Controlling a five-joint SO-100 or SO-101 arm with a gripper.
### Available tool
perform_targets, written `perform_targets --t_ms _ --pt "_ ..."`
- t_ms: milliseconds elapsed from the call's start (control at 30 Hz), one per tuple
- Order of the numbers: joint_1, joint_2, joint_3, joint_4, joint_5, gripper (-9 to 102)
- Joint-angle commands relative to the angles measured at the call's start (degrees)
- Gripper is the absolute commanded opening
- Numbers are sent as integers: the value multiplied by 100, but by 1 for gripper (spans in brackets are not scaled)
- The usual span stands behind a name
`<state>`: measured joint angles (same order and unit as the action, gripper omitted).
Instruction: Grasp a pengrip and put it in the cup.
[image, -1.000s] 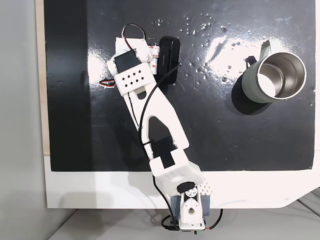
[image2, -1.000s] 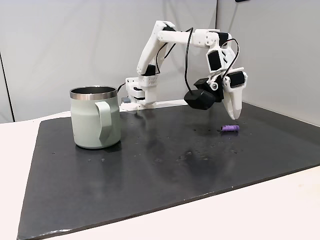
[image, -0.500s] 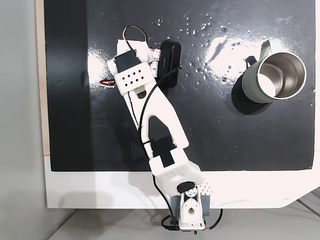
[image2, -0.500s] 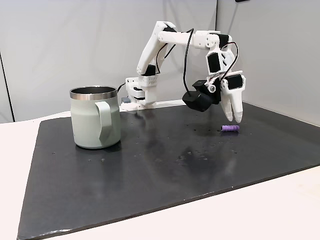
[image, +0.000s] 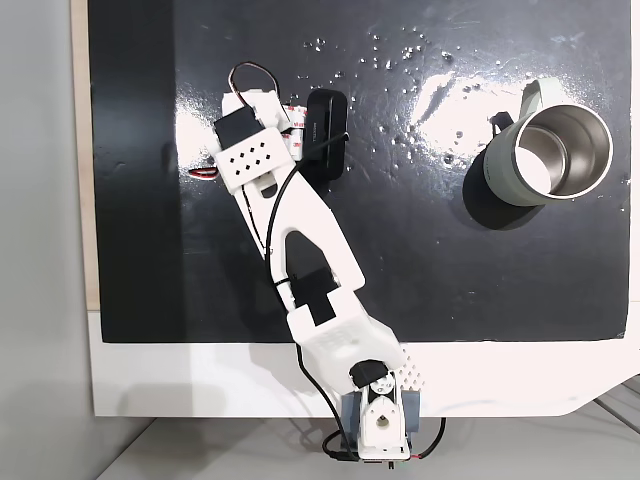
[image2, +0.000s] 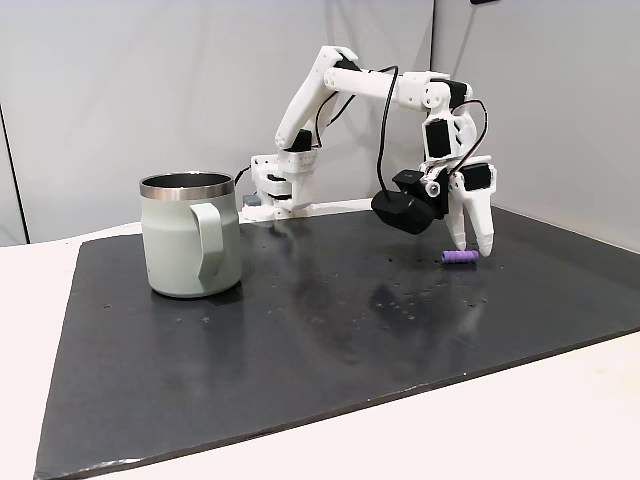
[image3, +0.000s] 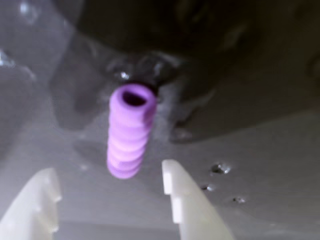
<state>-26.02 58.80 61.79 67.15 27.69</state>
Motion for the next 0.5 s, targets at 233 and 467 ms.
perform_targets --t_ms 233,467 --pt "105 -114 -272 123 9 15" --pt "396 -281 -272 202 123 12"
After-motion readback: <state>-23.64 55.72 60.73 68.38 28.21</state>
